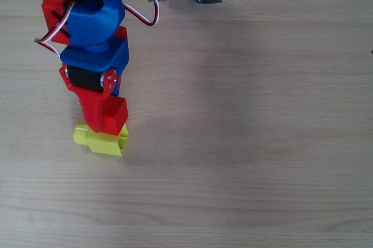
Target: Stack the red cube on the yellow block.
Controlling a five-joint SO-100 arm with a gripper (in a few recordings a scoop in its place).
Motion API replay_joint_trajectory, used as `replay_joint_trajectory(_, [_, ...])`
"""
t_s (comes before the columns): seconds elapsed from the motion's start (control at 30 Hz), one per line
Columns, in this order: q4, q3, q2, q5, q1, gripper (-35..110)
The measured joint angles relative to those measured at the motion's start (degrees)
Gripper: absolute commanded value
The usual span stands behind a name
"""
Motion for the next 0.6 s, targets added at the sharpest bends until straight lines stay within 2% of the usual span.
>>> replay_joint_trajectory(0.6, [2.02, -0.88, -1.41, 4.92, 0.0, 28])
